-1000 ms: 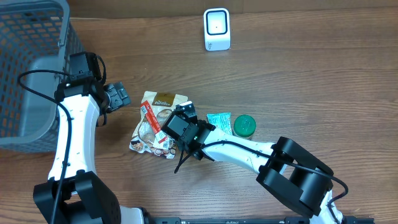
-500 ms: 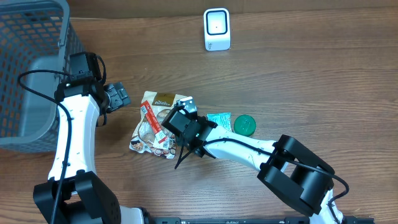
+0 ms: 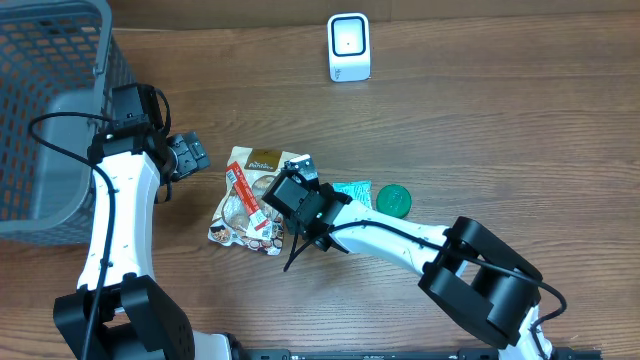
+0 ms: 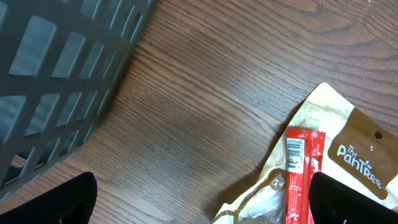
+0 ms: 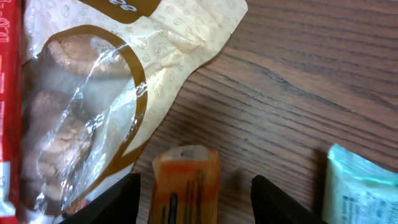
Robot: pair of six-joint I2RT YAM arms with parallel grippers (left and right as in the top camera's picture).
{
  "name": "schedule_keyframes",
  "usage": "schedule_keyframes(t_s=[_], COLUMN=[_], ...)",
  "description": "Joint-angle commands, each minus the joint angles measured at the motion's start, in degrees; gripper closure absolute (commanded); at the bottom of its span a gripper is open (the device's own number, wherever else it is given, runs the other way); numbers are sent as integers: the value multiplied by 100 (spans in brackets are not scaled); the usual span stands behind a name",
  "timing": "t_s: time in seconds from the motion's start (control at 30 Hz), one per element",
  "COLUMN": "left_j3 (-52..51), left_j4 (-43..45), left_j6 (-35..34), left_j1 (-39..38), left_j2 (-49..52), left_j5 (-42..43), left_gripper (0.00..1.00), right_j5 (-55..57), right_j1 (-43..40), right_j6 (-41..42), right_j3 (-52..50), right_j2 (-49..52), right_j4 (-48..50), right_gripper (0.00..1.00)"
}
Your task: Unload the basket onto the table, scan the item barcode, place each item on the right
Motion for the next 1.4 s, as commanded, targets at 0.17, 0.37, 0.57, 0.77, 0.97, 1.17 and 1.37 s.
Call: schedule_keyframes(t_s=[0.17,0.37,0.57,0.77,0.97,1.17,1.37], left_j3=[33,33,33,33,33,33,33], left_j4=[-9,-9,-9,-9,-9,-9,-9], left_j6=[66,66,66,66,66,66,66], left_j1=[-13,-13,-13,-13,-13,-13,-13], left_j2=[-48,-48,-48,-48,-48,-48,-48], left_j5=[-76,-76,-76,-76,-76,-76,-76], left_gripper=[0,0,0,0,0,0,0], right_j5=[33,90,162,164,321,404,404], right_j1=[-4,-31,-55,-55,-61,-59,-59], right_j6=[-61,94,798,940,1534,1532,1530], right_j3=[105,105,105,105,63,-55,-55], right_j2=[-282,-437,-638,-636,-634,-632,-623], right_j4=[-227,-516,-682,-774,-866,-796,-798], right_gripper=[73,75,79,76,75,74,74])
